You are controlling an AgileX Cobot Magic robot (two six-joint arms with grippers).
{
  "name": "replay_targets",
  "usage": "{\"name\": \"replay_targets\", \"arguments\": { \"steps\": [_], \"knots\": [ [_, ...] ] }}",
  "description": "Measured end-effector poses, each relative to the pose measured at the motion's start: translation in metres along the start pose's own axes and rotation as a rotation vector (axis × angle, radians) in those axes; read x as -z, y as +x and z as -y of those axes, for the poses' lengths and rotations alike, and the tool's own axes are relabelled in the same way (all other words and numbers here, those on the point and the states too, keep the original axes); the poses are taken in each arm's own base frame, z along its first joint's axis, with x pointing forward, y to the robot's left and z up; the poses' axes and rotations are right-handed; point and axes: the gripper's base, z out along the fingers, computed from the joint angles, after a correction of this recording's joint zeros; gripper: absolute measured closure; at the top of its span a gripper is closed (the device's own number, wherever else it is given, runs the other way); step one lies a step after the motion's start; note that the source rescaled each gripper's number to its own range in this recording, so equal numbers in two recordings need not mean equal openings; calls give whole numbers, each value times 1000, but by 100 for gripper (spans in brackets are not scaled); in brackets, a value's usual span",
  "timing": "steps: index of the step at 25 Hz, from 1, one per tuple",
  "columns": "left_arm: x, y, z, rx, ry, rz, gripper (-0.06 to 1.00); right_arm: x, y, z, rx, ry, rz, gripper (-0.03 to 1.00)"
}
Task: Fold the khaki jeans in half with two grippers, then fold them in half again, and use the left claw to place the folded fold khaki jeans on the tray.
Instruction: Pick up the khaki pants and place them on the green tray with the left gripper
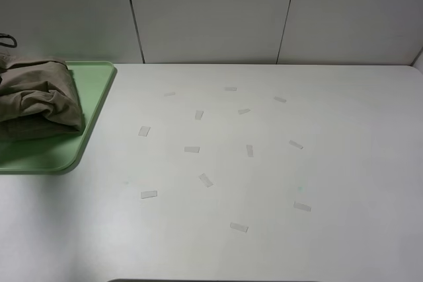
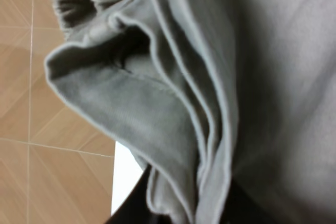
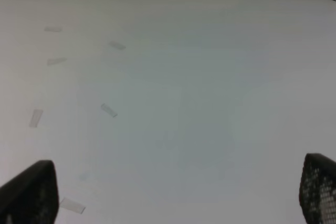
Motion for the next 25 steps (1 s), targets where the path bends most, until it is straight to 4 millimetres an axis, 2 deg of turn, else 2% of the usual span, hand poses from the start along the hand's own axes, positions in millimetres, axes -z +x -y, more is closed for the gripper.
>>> {"name": "replay_targets", "arguments": {
  "steps": [6,13,15,25],
  "knots": [
    [-4,-2,1,-67,2,20,90,0,0,0,0,0,0,-3],
    [-37,1,11,-387,24,17,90,0,0,0,0,0,0,-3],
    [-40,1,12,-461,25,24,90,0,0,0,0,0,0,-3],
    [-40,-8,11,-502,2,95,90,0,0,0,0,0,0,-3]
  ]
}}
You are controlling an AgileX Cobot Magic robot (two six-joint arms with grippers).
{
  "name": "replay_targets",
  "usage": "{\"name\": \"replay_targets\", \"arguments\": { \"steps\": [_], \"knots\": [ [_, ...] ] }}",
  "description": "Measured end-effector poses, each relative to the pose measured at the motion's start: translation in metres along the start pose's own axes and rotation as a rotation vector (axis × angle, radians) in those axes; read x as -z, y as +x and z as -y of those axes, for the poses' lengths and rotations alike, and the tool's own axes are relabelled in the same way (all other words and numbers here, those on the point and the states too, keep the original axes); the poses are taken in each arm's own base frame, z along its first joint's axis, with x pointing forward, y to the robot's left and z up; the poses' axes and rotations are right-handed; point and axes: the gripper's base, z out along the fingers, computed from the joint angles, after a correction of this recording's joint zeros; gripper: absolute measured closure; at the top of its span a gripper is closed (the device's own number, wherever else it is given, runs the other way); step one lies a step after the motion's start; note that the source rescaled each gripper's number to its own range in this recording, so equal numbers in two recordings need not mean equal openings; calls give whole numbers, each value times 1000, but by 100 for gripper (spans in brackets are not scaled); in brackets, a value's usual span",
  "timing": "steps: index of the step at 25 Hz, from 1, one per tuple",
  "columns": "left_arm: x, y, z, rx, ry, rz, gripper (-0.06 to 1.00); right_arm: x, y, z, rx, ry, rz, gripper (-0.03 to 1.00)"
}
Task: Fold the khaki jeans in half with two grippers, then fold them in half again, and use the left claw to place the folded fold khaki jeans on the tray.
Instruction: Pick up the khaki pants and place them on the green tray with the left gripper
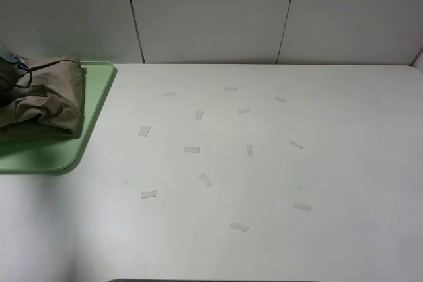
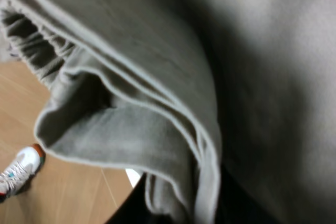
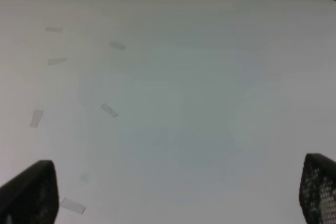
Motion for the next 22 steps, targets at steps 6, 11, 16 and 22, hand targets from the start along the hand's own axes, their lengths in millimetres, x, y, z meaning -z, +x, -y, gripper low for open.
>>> {"name": "replay_targets", "arguments": {
  "steps": [6,11,16,22],
  "knots": [
    [5,-14,-9,-9,-50,68,90,0,0,0,0,0,0,-3],
    [5,-18,-7,7,-48,74,90,0,0,0,0,0,0,-3],
    [6,-18,-6,123,-39,72,89,0,0,0,0,0,0,-3],
    [6,-20,-4,225,-33,75,38,0,0,0,0,0,0,-3]
  ]
}}
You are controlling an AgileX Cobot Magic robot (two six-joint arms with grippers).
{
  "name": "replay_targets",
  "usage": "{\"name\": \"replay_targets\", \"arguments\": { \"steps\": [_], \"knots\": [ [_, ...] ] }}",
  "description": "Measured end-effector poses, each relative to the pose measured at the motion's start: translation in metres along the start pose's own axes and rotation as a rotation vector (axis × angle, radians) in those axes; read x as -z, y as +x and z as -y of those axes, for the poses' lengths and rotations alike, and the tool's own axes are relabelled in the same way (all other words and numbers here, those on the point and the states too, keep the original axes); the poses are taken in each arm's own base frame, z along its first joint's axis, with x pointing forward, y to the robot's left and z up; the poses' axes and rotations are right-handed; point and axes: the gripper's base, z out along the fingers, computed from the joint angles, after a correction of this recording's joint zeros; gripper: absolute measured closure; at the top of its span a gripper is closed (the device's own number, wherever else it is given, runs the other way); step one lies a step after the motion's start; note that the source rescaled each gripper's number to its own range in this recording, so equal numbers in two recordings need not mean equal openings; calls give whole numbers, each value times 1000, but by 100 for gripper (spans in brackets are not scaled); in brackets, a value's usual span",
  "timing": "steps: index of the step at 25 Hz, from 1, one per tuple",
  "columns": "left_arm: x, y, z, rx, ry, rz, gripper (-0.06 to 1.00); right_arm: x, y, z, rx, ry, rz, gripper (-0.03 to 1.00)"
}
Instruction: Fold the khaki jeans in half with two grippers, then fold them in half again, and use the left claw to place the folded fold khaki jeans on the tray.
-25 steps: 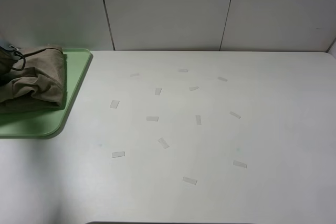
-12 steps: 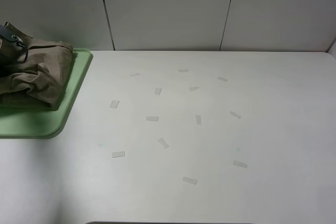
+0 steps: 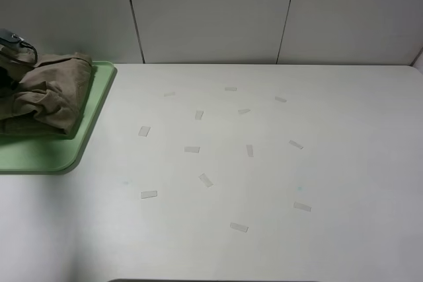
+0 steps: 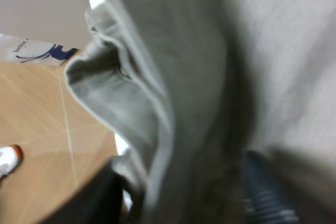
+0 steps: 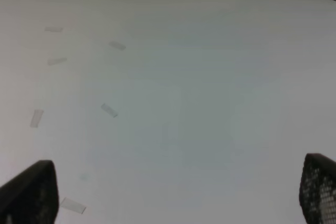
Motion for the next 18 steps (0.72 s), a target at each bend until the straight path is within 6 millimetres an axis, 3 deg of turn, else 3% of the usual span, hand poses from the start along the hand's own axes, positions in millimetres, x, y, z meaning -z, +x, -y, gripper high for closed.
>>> {"name": "replay_targets", "arguments": {
  "steps": [2,4,12,18],
  "knots": [
    [1,-1,1,45,1,2,23,0,0,0,0,0,0,-3],
    [4,-4,2,91,-1,11,18,0,0,0,0,0,0,-3],
    [48,-32,3,236,-27,132,15,0,0,0,-3,-5,0,-3],
    [107,-54,2,280,-53,274,15,0,0,0,-3,-5,0,-3]
  ]
}}
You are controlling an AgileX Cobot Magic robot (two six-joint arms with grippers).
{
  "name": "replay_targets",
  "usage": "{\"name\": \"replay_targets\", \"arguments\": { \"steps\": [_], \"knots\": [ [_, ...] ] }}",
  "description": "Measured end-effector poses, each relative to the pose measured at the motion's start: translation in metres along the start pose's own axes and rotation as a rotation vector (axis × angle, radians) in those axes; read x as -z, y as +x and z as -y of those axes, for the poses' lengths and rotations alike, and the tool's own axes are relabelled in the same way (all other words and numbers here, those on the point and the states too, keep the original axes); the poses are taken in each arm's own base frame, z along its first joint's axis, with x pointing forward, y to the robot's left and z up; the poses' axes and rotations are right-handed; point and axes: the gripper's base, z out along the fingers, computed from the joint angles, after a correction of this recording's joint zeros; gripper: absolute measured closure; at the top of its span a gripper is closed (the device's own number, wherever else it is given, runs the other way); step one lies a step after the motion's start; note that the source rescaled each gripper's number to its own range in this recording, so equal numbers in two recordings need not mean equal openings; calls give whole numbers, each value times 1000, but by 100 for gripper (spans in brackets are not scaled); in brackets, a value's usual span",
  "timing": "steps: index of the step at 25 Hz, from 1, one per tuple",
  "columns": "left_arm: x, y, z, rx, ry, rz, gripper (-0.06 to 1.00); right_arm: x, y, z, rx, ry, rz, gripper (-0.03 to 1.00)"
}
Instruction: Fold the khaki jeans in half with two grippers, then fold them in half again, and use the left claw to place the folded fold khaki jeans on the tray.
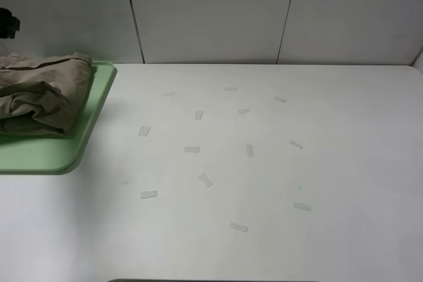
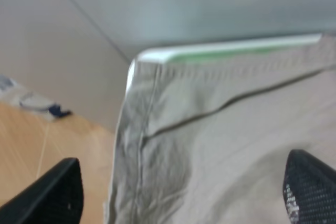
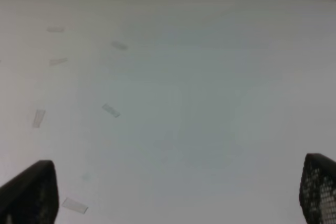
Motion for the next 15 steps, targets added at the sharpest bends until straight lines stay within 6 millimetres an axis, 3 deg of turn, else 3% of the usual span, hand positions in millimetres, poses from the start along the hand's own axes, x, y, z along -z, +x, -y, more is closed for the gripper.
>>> {"name": "replay_targets", "arguments": {
  "steps": [7,15],
  "knots": [
    [76,-17,-5,4,-30,85,15,0,0,0,-1,-2,0,-3],
    [190,14,-15,81,-80,267,15,0,0,0,-2,-3,0,-3]
  ]
}}
